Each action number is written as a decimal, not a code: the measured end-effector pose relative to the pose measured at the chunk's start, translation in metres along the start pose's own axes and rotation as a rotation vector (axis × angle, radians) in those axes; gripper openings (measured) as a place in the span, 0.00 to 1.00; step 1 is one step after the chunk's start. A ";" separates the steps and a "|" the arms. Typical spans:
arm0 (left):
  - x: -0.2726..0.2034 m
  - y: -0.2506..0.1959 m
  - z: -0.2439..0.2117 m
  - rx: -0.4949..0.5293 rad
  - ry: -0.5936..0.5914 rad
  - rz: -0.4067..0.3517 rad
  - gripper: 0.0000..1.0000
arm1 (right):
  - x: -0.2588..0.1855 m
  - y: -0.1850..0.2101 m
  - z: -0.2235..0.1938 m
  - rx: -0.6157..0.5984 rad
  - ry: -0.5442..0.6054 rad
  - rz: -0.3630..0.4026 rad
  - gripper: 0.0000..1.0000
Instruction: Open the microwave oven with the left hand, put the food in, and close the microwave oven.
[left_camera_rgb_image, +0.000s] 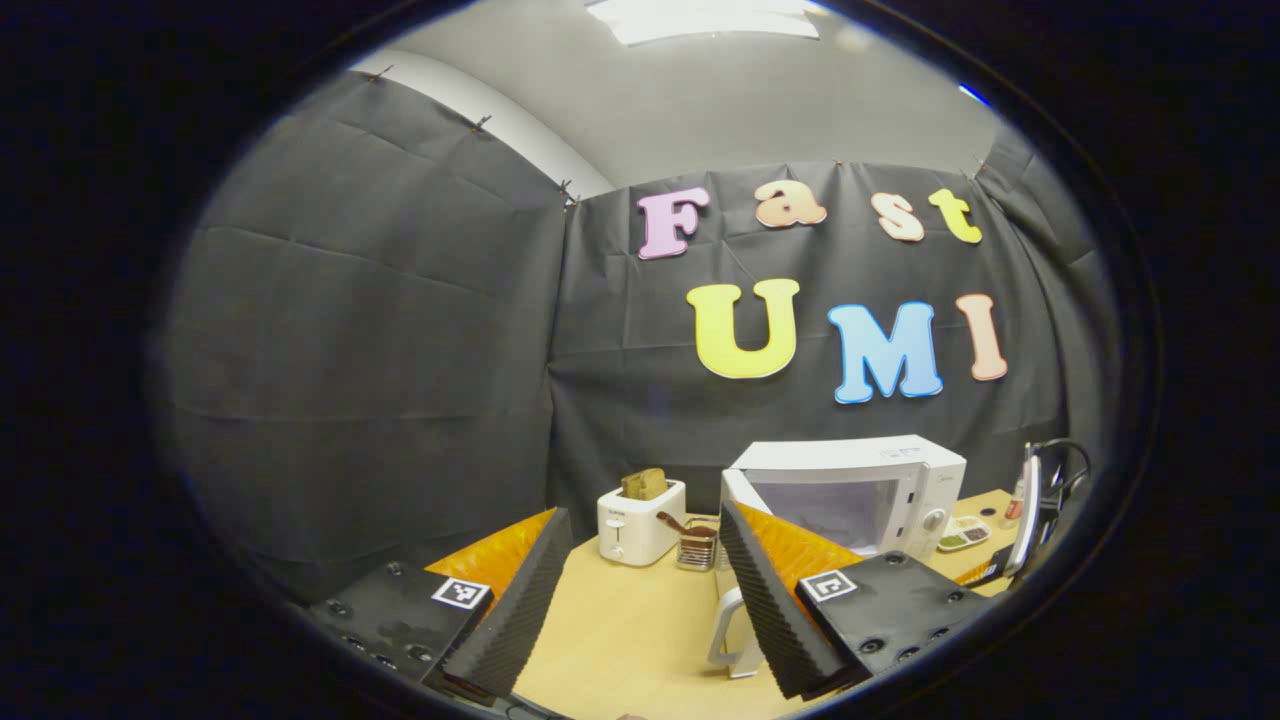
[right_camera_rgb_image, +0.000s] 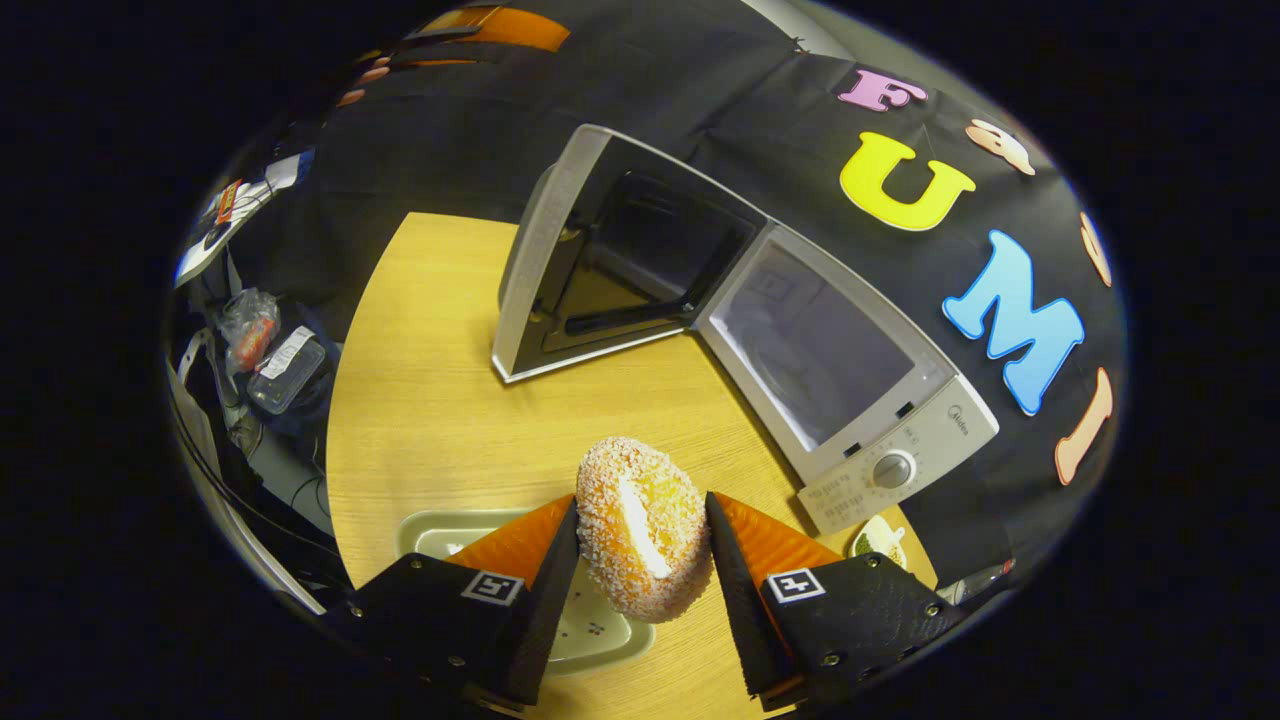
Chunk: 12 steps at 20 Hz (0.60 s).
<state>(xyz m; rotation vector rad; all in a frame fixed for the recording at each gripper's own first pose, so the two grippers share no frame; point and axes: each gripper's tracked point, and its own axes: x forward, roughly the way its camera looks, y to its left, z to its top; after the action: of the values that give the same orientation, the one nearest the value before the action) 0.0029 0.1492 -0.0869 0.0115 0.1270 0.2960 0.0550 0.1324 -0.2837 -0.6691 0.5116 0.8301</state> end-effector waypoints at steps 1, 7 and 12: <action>0.005 0.000 -0.001 0.001 0.000 0.000 0.99 | 0.003 -0.009 0.008 0.000 -0.011 -0.016 0.74; 0.030 0.018 -0.009 -0.014 0.006 0.004 0.94 | 0.030 -0.062 0.054 -0.021 -0.072 -0.116 0.74; 0.049 0.044 -0.015 -0.006 0.012 0.014 0.99 | 0.064 -0.101 0.085 -0.035 -0.092 -0.189 0.73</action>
<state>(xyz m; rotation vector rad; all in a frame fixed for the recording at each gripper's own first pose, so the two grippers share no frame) 0.0347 0.2058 -0.1064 0.0042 0.1384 0.3104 0.1858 0.1742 -0.2331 -0.6966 0.3461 0.6894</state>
